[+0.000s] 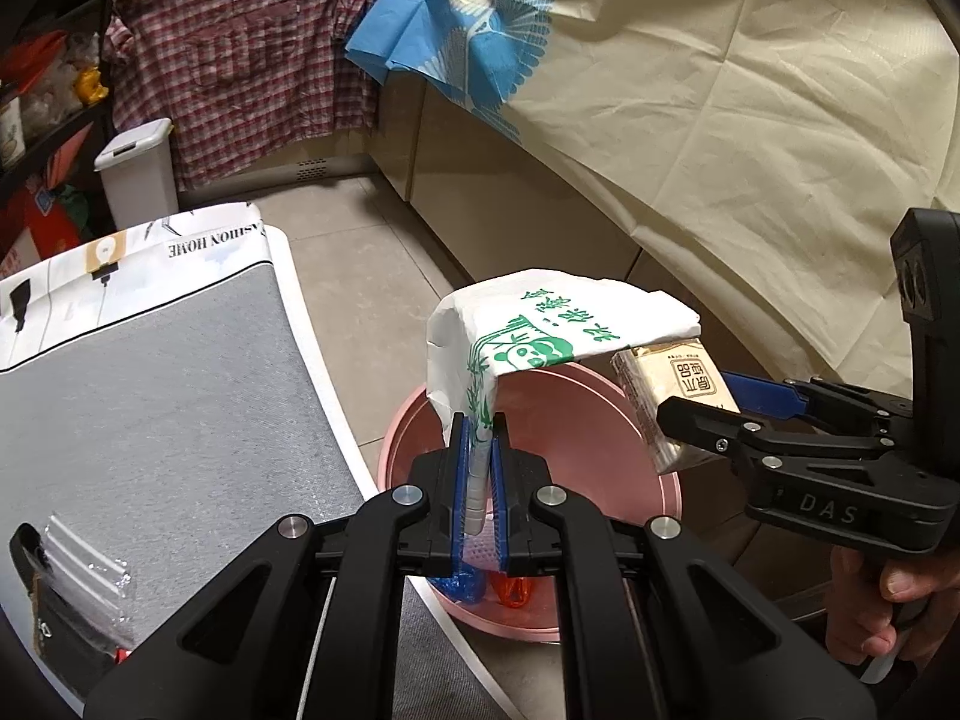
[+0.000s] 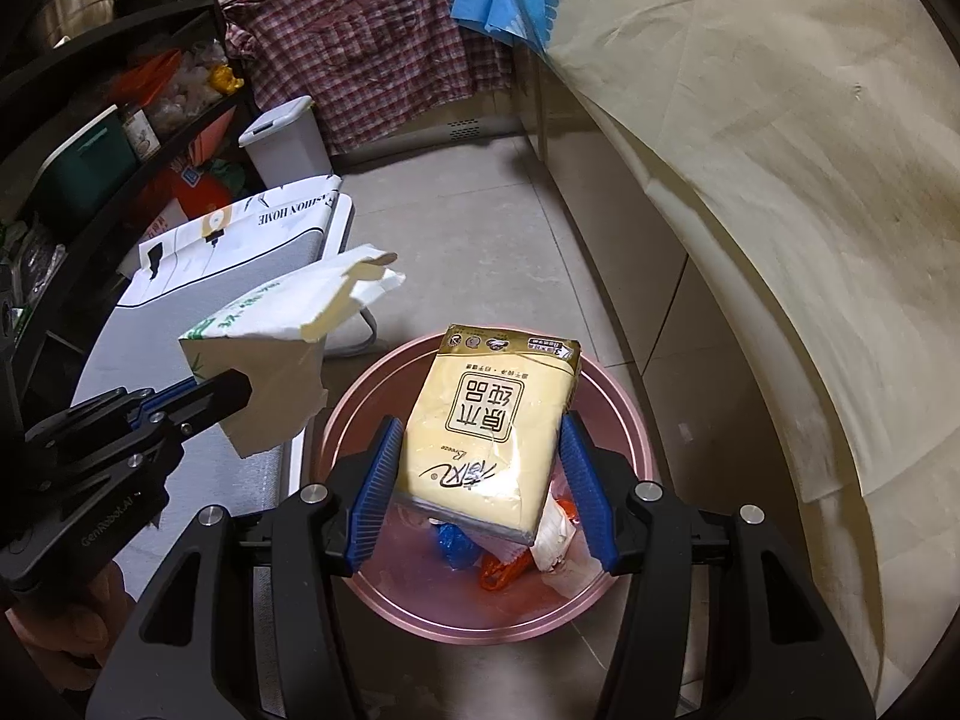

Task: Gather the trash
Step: 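Carry the gold pack and white bag over the pink bucket and release both, then move both tools back to the board and grasp the black pouch with the right gripper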

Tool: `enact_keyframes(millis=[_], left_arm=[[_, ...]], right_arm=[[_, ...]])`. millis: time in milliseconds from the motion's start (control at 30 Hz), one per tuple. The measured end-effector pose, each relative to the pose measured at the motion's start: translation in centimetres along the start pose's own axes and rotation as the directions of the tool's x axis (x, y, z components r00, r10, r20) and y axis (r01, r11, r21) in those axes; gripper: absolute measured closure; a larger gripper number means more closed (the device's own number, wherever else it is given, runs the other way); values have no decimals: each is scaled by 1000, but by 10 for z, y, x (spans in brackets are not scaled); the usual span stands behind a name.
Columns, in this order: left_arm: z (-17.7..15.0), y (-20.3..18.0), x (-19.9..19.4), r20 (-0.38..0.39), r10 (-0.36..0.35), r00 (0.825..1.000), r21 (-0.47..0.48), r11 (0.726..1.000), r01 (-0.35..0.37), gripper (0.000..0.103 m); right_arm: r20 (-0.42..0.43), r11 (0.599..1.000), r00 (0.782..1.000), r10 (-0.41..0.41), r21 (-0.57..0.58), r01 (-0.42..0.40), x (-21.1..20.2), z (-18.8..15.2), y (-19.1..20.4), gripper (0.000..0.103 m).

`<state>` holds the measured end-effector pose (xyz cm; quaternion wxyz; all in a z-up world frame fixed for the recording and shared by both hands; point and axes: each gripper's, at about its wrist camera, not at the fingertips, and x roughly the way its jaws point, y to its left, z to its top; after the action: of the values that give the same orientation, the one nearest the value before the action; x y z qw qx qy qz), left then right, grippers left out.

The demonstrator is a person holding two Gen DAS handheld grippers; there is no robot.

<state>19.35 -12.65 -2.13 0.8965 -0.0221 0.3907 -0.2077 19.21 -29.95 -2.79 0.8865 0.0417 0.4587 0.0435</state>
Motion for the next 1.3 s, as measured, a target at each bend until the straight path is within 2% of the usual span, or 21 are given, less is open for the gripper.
enact_keyframes(millis=[100, 167, 233, 500, 800, 1033, 1100, 1233, 1300], left_arm=[[0, -1, 3, -5, -14, 1000, -5, 1000, 14, 90], [0, 0, 2, 1, -29, 1000, -13, 999, 29, 77], [0, 1, 1, 5, -27, 1000, -11, 1000, 27, 77], [-3, 8, -8, 14, -14, 1000, -20, 1000, 14, 77], [-9, 34, -48, 59, 20, 998, -34, 999, -18, 77], [-29, 82, -92, 85, 86, 993, -85, 993, -79, 77], [-37, 99, -104, 85, 117, 989, -104, 989, -108, 77], [-50, 134, -129, 90, 164, 982, -152, 977, -150, 77], [-55, 153, -141, 92, 195, 977, -176, 968, -177, 77]], right_arm=[[-4, 999, 1000, -31, 8, 31, 2, 0, -1, 46], [-9, 999, 1000, -29, 21, 29, 2, 0, -4, 45], [-9, 999, 999, -32, 24, 32, 2, 1, -5, 42], [15, 1000, 1000, -26, 15, 25, -2, 1, -2, 41], [124, 1000, 992, -1, -1, 1, -24, 3, 13, 41], [179, 995, 980, 83, -69, -71, -36, 4, 56, 47], [186, 990, 975, 119, -98, -102, -38, 3, 73, 51], [194, 971, 958, 214, -152, -186, -39, -5, 113, 66], [191, 956, 946, 260, -186, -225, -37, -11, 135, 68]])
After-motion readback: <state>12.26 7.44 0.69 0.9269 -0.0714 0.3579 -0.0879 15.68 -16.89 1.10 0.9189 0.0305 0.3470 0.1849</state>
